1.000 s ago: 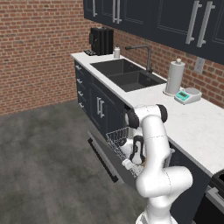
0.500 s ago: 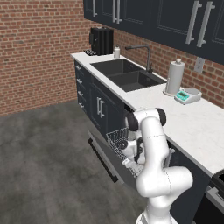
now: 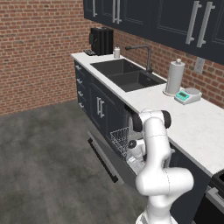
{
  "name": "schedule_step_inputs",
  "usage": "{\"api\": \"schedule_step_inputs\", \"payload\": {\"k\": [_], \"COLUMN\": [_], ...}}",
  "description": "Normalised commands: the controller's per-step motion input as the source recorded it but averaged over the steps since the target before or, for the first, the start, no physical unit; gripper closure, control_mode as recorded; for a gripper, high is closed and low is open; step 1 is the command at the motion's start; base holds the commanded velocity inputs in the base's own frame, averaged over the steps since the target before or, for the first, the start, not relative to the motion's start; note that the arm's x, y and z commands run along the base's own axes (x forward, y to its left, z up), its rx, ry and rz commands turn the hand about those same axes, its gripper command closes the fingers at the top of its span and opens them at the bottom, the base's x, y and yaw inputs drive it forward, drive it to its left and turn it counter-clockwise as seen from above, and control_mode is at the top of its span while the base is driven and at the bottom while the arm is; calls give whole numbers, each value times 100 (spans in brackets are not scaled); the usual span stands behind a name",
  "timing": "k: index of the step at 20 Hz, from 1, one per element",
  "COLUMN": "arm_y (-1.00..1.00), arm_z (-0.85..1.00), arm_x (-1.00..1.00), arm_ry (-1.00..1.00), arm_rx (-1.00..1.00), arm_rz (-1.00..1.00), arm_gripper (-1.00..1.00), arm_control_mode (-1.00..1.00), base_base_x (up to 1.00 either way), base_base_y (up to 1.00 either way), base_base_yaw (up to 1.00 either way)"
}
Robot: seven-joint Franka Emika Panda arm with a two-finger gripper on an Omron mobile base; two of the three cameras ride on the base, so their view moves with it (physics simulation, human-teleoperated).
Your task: Pick up the cup and bowl from the counter, place them in the dishwasher, and close the dishwasher door.
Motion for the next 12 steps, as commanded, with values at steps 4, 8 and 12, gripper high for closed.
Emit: {"api": "schedule_step_inputs", "payload": {"k": [4,8,12], "arm_y": [3,28,24], "arm_z": [-3,13,51], "arm_x": [-18,-28,-3], "arm_ry": [-5,-10,-3], "arm_rx": [3,0,0], "arm_rz": [0,0,0], "arm_gripper": [100,-100,-100], "arm_control_mode": [-100,-100,-100], "base_base_x": [0,0,0], "base_base_y": [0,0,0], "base_base_yaw": [0,0,0]}}
